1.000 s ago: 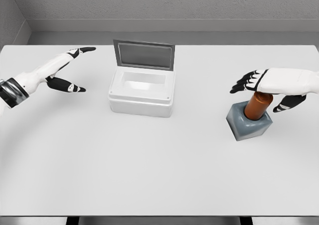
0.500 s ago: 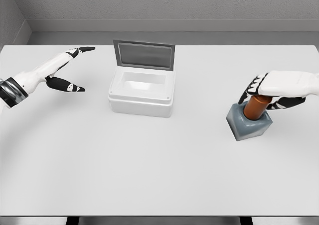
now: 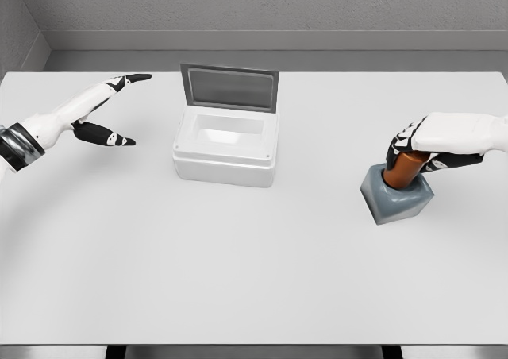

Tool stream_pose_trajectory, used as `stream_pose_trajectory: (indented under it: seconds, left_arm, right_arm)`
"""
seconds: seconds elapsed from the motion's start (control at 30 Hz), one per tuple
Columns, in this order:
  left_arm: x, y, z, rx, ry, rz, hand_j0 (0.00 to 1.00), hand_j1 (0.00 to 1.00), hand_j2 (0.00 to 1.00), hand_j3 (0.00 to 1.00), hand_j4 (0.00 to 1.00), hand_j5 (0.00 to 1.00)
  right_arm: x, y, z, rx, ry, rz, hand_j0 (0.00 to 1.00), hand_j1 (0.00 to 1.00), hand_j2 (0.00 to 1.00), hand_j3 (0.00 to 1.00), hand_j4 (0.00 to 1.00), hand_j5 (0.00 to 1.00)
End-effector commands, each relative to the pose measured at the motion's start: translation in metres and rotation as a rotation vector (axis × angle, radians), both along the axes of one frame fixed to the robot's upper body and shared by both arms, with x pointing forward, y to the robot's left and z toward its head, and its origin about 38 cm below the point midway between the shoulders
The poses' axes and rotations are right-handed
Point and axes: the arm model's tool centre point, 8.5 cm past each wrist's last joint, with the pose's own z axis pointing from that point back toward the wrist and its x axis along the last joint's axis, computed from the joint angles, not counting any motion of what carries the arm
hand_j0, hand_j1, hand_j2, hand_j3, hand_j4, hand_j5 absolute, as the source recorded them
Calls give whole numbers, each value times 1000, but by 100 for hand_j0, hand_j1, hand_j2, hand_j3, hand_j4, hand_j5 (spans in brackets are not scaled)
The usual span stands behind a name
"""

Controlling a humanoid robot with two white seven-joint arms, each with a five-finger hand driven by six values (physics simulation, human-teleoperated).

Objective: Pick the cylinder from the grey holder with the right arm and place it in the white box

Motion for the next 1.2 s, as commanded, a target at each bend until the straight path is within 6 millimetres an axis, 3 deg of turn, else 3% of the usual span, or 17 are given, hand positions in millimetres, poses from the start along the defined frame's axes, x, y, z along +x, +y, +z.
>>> stream_pose_trajectory:
  seconds: [0.0, 0.23, 0.67, 0.77, 1.17]
  left_arm:
    - [0, 1, 1, -7, 0, 3, 100, 100, 100, 100, 100, 100]
    - [0, 1, 1, -8, 0, 3, 100, 100, 100, 100, 100, 100]
    - [0, 2, 1, -14, -2, 7, 100, 100, 100, 100, 100, 100]
    - [0, 10, 5, -13, -10, 27, 100, 100, 100, 100, 100, 100]
    - [0, 6, 6, -21, -13, 18, 100, 100, 100, 100, 100, 100]
  right_arm:
    - [-1, 0, 0, -4, 0, 3, 53, 53, 53, 53, 53, 53]
    - [1, -6, 12, 12, -28, -15, 51, 51, 51, 51, 51, 51]
    - [9, 6, 39, 46, -92, 8, 48, 48, 48, 48, 48, 48]
    - [11, 15, 38, 48, -90, 29, 48, 48, 48, 48, 48, 48]
    - [21, 53, 43, 73, -105, 117, 48, 48, 48, 48, 48, 48]
